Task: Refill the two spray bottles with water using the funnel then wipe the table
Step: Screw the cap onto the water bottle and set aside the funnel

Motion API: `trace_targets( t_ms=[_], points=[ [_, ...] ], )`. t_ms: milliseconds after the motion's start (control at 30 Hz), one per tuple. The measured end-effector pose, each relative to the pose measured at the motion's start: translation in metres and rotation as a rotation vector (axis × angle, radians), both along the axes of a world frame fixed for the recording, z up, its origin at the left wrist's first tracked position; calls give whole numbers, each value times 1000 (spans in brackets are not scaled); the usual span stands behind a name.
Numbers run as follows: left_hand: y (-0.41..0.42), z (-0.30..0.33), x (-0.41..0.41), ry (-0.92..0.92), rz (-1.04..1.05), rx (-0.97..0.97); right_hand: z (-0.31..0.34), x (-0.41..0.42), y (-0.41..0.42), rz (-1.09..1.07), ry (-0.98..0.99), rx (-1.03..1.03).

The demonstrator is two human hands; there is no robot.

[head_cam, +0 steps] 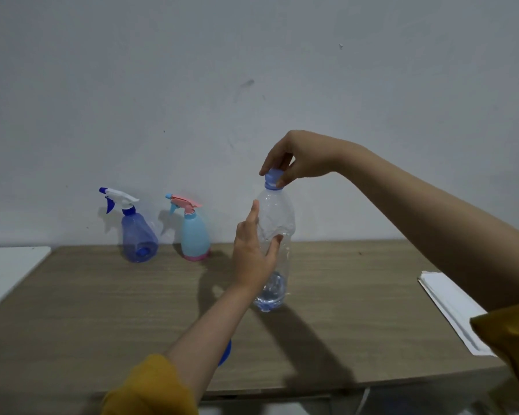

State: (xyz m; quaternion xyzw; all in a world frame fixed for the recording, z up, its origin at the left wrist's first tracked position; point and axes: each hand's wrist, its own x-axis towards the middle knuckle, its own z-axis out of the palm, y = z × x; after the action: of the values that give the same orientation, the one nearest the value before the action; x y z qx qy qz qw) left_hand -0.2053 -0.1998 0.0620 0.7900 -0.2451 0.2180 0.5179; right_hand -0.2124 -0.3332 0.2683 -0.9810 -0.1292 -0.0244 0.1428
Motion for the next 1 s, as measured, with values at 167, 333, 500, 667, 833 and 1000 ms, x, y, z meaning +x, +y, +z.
trace_targets(
  t_ms=[167,333,500,667,833,1000],
  points=[
    [1,0,2,-20,11,13,-14,6,7,-101,-122,-131],
    [1,0,2,-14,5,34,-13,4,3,-112,-106,-141],
    [2,-1,2,-12,10,46,-5,-3,3,1,8,-33],
    [3,-3,3,-15,-15,10,-6,3,14,-26,-32,-171],
    [7,-3,8,-12,-32,28,-12,3,22,-38,-60,-275],
    [9,-1,7,-3,-43,42,-16,2,24,-92,-74,-333]
  ],
)
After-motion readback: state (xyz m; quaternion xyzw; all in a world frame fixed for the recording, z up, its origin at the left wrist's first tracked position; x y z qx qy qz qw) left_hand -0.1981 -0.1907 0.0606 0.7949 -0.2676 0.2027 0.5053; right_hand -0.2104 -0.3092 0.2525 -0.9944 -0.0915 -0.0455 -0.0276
